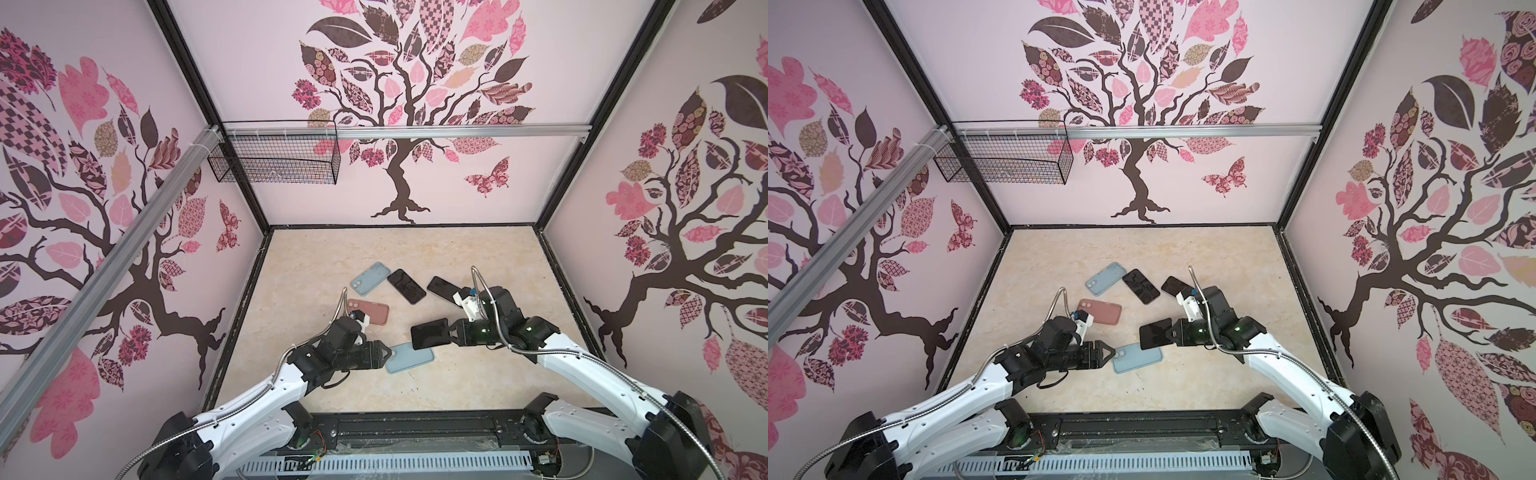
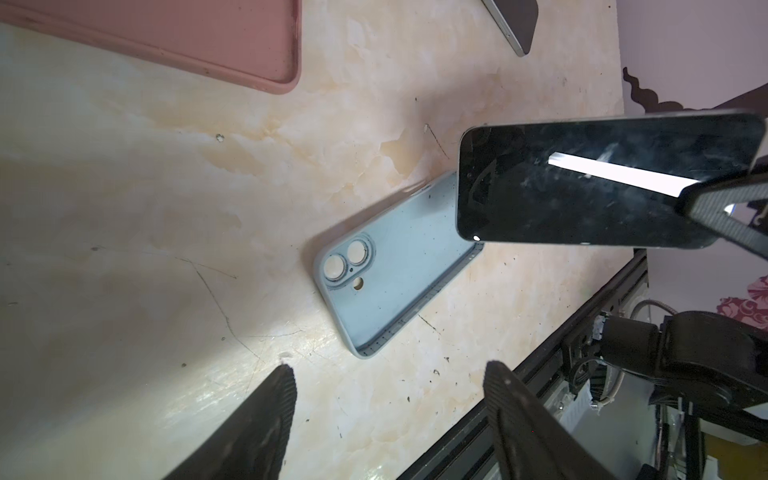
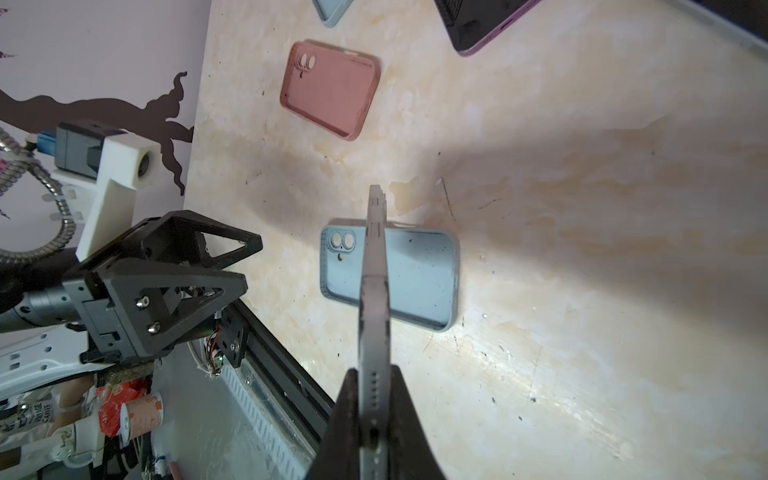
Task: Put the phone into the phone case
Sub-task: 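Open left gripper while right gripper lowers the phone over the light blue case, then lower the phone into the light blue case with right gripper while left descends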
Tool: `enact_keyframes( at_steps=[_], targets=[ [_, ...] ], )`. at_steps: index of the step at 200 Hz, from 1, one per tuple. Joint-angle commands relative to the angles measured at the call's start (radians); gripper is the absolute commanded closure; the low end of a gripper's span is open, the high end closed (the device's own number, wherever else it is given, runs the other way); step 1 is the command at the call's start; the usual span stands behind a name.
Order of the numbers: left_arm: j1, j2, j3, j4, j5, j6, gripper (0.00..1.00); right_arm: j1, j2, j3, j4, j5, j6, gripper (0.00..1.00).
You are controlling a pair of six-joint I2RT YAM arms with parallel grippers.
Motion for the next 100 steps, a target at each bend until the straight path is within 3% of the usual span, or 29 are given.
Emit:
enact_keyframes(
  at_steps=[1,42,100],
  targets=[
    [-0.003,0.027,-0.005,0.053,0.008,0.014,0.31,-0.003,0.010,-0.010,0.073,-0.060,-0.008,1.00],
    [-0.003,0.105,-0.019,0.108,0.025,-0.001,0.40,-0.002,0.033,-0.029,0.121,-0.109,0.018,1.00],
    [-0.003,0.209,0.019,0.143,0.037,0.012,0.44,-0.002,0.060,-0.056,0.195,-0.198,0.054,1.00]
  ],
)
